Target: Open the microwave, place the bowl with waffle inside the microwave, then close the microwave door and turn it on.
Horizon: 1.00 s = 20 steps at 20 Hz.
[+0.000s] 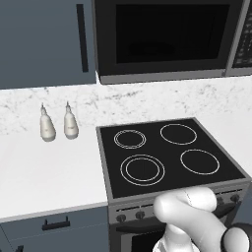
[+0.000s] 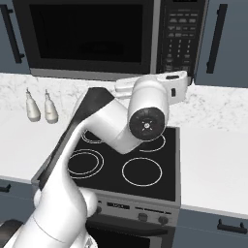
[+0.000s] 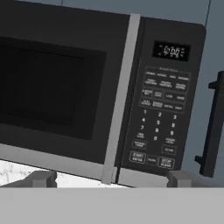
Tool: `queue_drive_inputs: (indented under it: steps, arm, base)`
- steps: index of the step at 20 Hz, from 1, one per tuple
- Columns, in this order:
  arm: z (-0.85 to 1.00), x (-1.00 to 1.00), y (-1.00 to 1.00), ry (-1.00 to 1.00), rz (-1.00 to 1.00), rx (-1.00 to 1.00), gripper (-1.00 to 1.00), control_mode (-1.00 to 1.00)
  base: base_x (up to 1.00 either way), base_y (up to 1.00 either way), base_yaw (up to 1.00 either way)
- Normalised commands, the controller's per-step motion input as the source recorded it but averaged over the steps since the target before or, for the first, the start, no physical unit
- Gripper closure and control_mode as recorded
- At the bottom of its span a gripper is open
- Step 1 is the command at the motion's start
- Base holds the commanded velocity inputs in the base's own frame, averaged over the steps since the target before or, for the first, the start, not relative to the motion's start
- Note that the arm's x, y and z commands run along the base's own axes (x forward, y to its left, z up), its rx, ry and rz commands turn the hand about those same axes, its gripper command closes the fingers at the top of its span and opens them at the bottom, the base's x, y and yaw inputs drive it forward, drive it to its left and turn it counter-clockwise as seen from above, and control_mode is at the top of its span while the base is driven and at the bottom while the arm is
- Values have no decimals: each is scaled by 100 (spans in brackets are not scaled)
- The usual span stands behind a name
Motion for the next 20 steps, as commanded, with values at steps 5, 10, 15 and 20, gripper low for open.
queue_drive_inputs:
  steps: [5,10,15,20]
  arm:
    - [-20,66,-33,7,-2,12,-100,-100]
    - [-20,39,-53,2,0,12,-100,-100]
    - [0,16,-22,-1,0,2,-100,-100]
    - [-1,23,-3,0,0,0,-100,-100]
  base:
    - [0,0,0]
    - [0,0,0]
    - [0,0,0]
    - [0,0,0]
